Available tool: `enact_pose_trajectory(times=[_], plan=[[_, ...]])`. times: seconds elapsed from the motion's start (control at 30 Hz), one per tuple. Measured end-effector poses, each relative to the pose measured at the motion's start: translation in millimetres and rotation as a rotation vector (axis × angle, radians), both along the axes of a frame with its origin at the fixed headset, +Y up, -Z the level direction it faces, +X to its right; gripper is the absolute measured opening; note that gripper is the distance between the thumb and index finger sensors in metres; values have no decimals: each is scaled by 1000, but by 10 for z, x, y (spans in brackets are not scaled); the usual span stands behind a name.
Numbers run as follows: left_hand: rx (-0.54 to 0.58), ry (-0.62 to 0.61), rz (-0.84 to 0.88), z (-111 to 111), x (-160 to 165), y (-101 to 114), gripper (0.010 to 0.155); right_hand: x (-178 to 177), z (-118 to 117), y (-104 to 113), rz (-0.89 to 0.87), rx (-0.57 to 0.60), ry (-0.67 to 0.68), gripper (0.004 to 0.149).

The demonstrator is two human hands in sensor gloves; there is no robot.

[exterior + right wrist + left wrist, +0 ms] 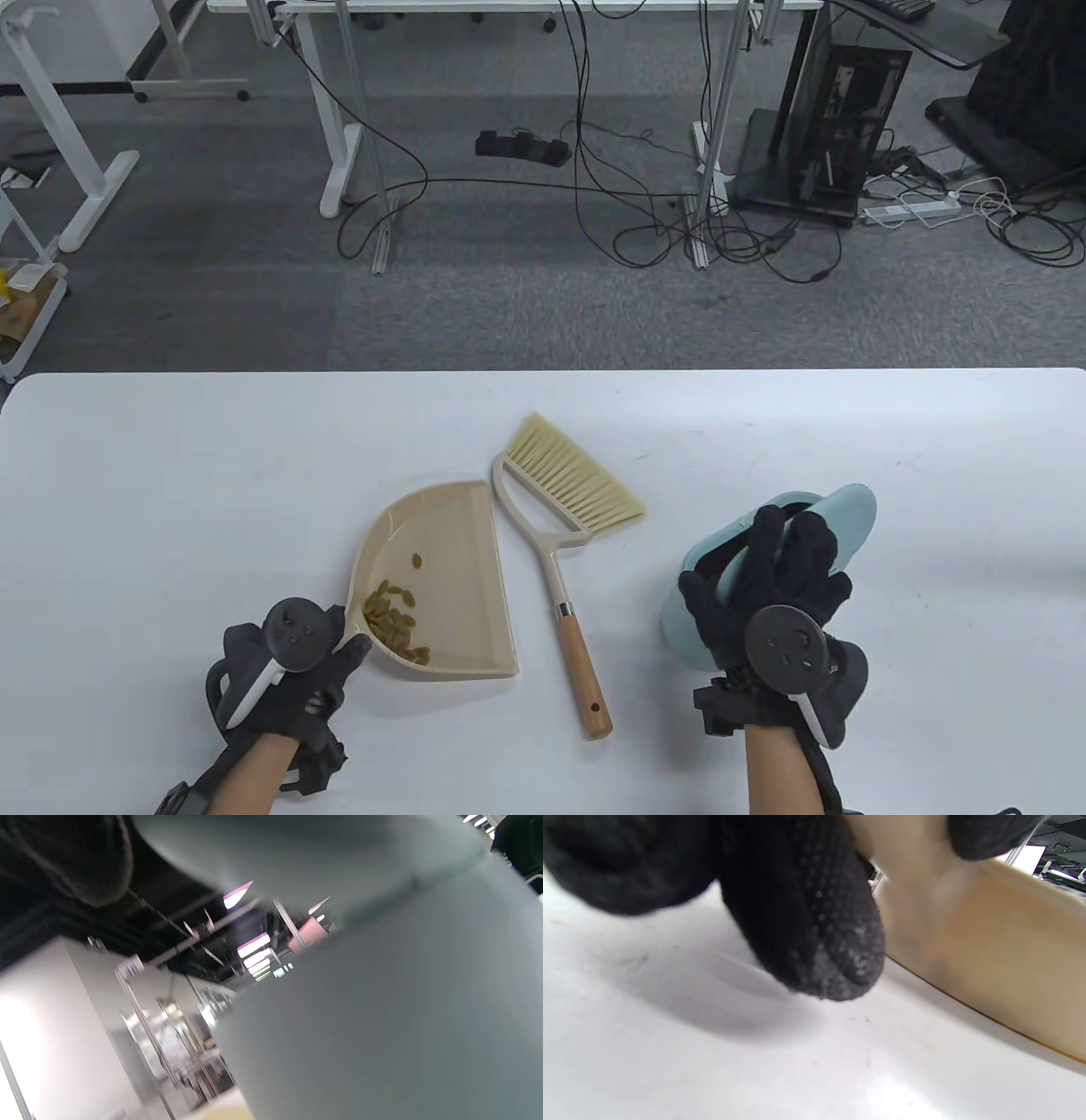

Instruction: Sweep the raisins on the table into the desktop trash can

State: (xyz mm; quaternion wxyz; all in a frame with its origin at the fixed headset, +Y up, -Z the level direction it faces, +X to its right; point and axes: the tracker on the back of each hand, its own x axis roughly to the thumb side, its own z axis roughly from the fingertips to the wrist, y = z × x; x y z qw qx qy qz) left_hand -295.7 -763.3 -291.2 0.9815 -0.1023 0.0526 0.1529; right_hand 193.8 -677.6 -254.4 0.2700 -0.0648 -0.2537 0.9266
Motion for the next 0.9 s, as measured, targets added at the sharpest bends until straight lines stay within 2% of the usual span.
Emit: enact_pose_trajectory(times=[0.03,0.1,0.2,0.3,0.4,0.53,0.6,0.7,0.83,0.9], plan=[[0,0,-1,0,1,0,69,35,50,62,-12,12,-1,93],[5,-1,2,3,-9,-7,69,106,87,91,-15,-37,-11,82],[39,11,57,13,-59,-39,69,177,83,-4,-86,-42,32,72],[33,91,232,40,-120,-70,69,183,64,-144,-158,6,66,72],[96,139,352,45,-197,61,70,188,58,-169,-168,9,78,70],[191,119,586,27,-129,313,69,195,48,-209,-182,19,91,70],[213,70,637,-31,81,497,70,190,42,-222,-199,25,98,70],[218,-34,635,-185,591,802,70,194,49,-230,-205,30,101,70],[203,-138,656,-364,1373,1039,71,197,56,-237,-217,33,107,70],[227,-191,613,-398,1727,1114,71,195,59,-237,-223,35,109,70]])
